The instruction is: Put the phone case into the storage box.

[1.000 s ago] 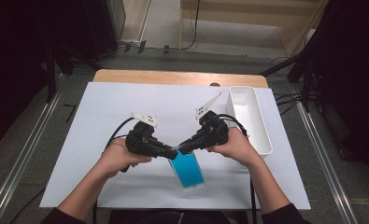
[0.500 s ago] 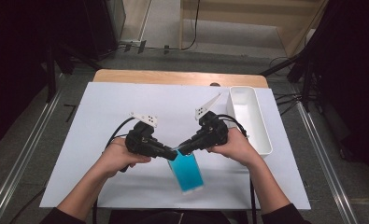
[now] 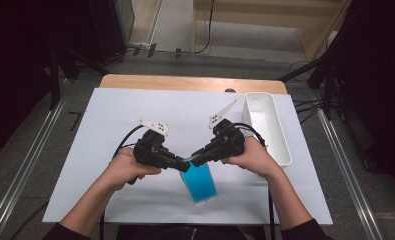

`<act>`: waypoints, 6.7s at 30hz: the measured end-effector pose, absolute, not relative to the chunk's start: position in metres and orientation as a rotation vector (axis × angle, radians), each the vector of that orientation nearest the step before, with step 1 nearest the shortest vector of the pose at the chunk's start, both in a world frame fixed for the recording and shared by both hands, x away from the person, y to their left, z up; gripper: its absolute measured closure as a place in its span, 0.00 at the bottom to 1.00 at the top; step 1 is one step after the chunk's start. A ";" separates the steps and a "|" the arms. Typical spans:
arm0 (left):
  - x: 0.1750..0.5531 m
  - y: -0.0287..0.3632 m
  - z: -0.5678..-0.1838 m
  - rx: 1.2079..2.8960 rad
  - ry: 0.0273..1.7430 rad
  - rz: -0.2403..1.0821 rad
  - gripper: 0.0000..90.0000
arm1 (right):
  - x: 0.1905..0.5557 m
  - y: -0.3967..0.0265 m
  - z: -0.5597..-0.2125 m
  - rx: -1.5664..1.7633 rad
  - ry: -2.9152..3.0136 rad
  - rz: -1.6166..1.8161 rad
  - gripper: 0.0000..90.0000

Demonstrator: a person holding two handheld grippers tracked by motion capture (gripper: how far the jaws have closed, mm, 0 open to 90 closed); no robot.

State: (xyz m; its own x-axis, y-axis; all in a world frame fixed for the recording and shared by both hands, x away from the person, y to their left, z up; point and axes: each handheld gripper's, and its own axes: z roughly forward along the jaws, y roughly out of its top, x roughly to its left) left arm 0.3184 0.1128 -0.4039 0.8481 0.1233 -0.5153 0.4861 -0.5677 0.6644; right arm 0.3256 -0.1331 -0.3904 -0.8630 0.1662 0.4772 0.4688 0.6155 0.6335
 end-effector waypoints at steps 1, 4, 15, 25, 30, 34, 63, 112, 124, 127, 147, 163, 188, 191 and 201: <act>0.318 0.113 -0.403 2.153 0.435 -0.515 0.89 | 0.326 -0.133 -0.390 -0.511 -2.474 -1.125 0.75; 0.319 0.114 -0.403 2.147 0.437 -0.514 0.89 | 0.325 -0.134 -0.390 -0.516 -2.481 -1.135 0.71; 0.319 0.115 -0.401 2.169 0.466 -0.500 0.89 | 0.321 -0.145 -0.378 -0.582 -2.519 -1.225 0.52; 0.320 0.120 -0.396 2.174 0.480 -0.484 0.88 | 0.319 -0.159 -0.375 -0.644 -2.598 -1.324 0.31; 0.320 0.123 -0.394 2.173 0.493 -0.479 0.88 | 0.321 -0.162 -0.376 -0.710 -2.606 -1.317 0.29; 0.321 0.125 -0.392 2.180 0.501 -0.469 0.88 | 0.322 -0.164 -0.379 -0.743 -2.626 -1.302 0.23; 0.329 0.145 -0.373 2.140 0.681 -0.365 0.88 | 0.310 -0.160 -0.395 -1.088 -2.671 -1.361 0.00; 0.340 0.143 -0.371 2.044 1.017 -0.252 0.88 | 0.284 -0.107 -0.414 -1.327 -2.734 -1.473 0.00; 0.336 0.135 -0.371 2.030 1.032 -0.281 0.88 | 0.285 -0.099 -0.413 -1.285 -2.723 -1.488 0.00; 0.336 0.133 -0.371 2.040 1.034 -0.287 0.88 | 0.285 -0.097 -0.414 -1.250 -2.734 -1.509 0.00; 0.332 0.122 -0.376 2.021 1.058 -0.330 0.88 | 0.287 -0.083 -0.419 -1.270 -2.758 -1.480 0.00; 0.329 0.115 -0.380 2.010 1.068 -0.322 0.88 | 0.287 -0.080 -0.419 -1.310 -2.779 -1.488 0.07; 0.330 0.115 -0.380 2.010 1.046 -0.323 0.71 | 0.290 -0.082 -0.416 -1.241 -2.794 -1.439 0.17; 0.331 0.117 -0.379 2.008 1.037 -0.333 0.66 | 0.290 -0.082 -0.417 -1.211 -2.810 -1.424 0.17; 0.335 0.122 -0.376 2.002 0.919 -0.394 0.47 | 0.294 -0.089 -0.414 -1.041 -2.782 -1.419 0.17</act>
State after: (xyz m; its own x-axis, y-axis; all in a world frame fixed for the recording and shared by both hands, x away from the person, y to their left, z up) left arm 0.3350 0.1224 -0.3760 0.6769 0.4565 -0.5774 0.7329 -0.3456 0.5860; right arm 0.2941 -0.0886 -0.4144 -0.7897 0.5962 0.1445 0.4671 0.4316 0.7717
